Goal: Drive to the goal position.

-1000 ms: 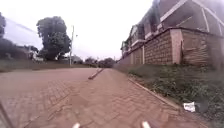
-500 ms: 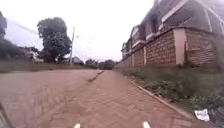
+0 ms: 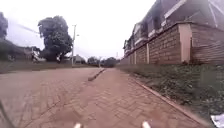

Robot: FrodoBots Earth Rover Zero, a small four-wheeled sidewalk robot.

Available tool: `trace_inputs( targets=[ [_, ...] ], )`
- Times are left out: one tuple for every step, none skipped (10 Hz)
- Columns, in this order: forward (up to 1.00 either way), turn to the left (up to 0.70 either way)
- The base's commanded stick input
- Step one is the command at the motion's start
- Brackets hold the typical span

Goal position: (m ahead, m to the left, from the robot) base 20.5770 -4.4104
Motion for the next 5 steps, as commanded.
trace_inputs(
  targets=[
    [0.50,0.00],
    [0.50,0.00],
    [0.50,0.00],
    [0.50,0.02],
    [0.50,0.12]
  ],
)
